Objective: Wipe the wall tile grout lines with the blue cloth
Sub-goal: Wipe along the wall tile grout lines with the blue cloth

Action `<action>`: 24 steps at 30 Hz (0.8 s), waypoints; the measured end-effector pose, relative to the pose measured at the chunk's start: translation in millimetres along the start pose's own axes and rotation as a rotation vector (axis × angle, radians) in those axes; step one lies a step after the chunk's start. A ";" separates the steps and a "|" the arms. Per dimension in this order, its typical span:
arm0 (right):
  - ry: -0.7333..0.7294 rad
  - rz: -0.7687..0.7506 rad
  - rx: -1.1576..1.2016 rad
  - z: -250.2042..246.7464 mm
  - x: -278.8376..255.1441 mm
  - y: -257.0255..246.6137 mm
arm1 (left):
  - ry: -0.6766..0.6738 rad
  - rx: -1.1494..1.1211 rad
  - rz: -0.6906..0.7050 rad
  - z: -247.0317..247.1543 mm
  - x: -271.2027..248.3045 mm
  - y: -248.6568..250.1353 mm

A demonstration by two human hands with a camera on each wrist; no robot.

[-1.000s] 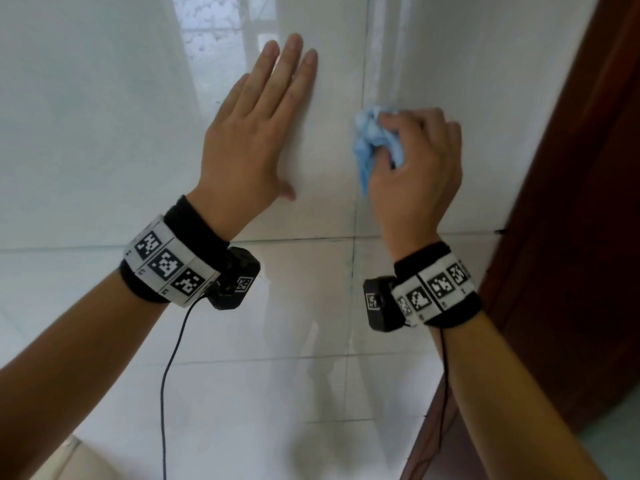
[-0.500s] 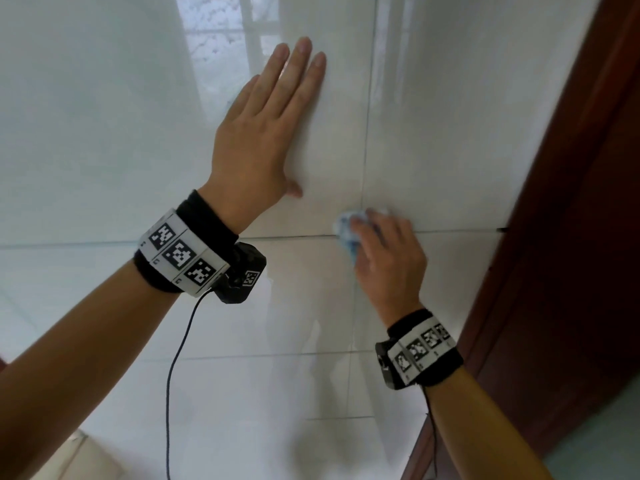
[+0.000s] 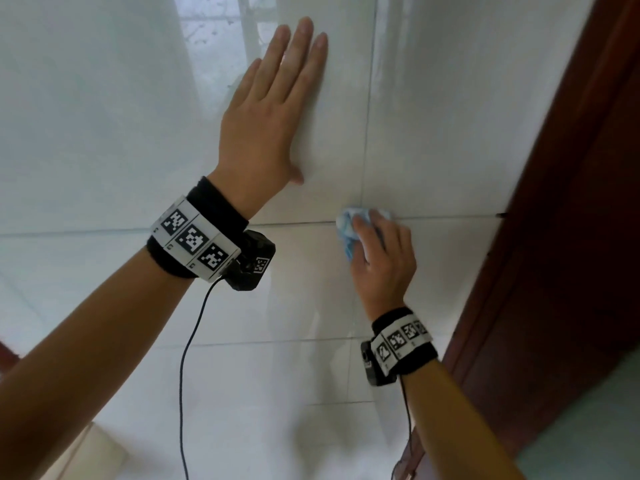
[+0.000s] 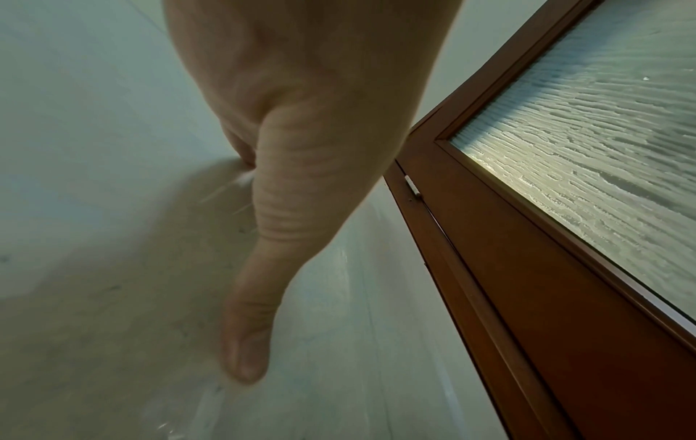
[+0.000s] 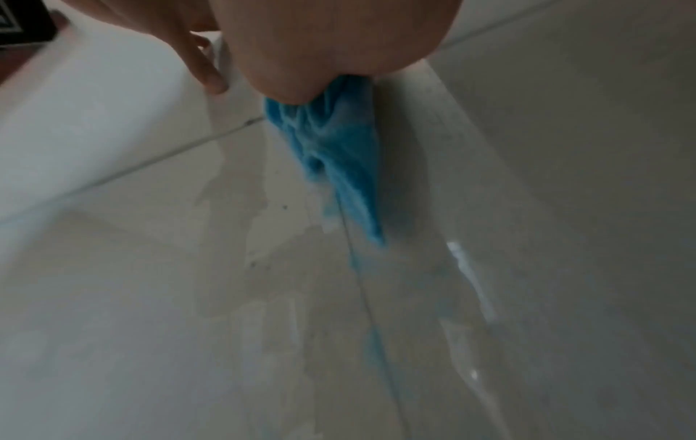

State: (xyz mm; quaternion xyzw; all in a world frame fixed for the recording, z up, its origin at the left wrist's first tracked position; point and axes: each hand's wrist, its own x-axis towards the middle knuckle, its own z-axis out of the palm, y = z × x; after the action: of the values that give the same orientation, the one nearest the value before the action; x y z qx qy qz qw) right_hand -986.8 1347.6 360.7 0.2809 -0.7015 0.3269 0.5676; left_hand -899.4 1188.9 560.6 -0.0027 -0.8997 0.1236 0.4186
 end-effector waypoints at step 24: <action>-0.066 0.267 0.142 40.0 -4.7 -115.0 | 0.110 -0.087 -0.312 16.5 -93.9 -66.8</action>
State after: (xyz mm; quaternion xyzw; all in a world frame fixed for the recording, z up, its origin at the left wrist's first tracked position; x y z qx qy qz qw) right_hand -922.3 1244.3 366.5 0.2351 -0.7259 0.4390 0.4744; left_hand -844.2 1110.3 494.7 0.1121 -0.8695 0.0176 0.4807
